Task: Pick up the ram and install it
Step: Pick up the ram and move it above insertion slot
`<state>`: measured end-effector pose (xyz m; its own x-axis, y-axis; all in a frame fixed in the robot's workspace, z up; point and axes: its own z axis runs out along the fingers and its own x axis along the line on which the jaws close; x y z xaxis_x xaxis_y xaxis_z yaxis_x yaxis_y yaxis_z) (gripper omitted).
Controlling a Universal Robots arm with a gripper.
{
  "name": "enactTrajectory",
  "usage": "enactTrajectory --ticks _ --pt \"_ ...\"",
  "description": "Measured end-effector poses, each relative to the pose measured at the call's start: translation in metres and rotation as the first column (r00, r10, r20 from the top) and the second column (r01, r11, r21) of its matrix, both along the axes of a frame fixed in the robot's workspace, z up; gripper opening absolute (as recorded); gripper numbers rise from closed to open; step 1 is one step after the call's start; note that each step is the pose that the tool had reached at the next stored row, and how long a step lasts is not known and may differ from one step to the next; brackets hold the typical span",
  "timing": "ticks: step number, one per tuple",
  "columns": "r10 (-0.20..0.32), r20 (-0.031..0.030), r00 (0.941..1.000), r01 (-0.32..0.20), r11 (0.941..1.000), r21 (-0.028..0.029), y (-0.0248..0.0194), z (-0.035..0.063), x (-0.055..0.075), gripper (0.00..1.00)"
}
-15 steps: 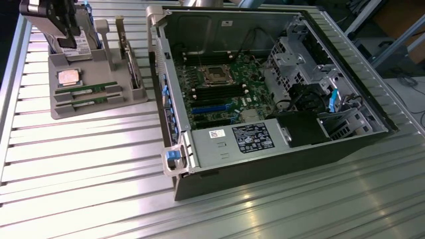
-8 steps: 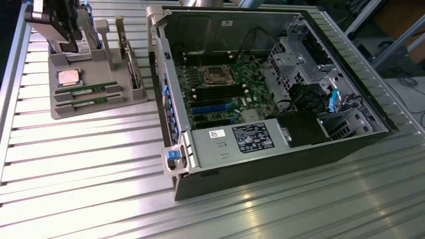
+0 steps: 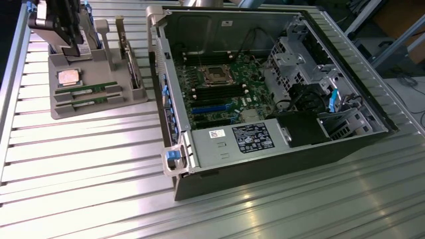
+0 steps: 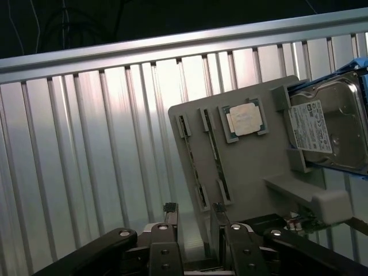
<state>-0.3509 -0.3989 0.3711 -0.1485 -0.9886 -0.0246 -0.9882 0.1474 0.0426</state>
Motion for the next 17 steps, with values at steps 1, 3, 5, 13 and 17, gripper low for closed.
enactTrajectory --ticks 1,3,5,13,17 --pt "0.0 0.0 1.0 0.0 1.0 0.0 0.0 -0.0012 0.0 0.36" --pt "0.0 0.0 1.0 0.0 1.0 0.0 0.0 -0.0027 0.0 0.36" --pt "0.0 0.0 1.0 0.0 1.0 0.0 0.0 -0.0042 0.0 0.36" --pt "0.0 0.0 1.0 0.0 1.0 0.0005 0.0 -0.0129 0.0 0.36" --pt "0.0 0.0 1.0 0.0 1.0 0.0013 0.0 -0.0183 0.0 0.36"
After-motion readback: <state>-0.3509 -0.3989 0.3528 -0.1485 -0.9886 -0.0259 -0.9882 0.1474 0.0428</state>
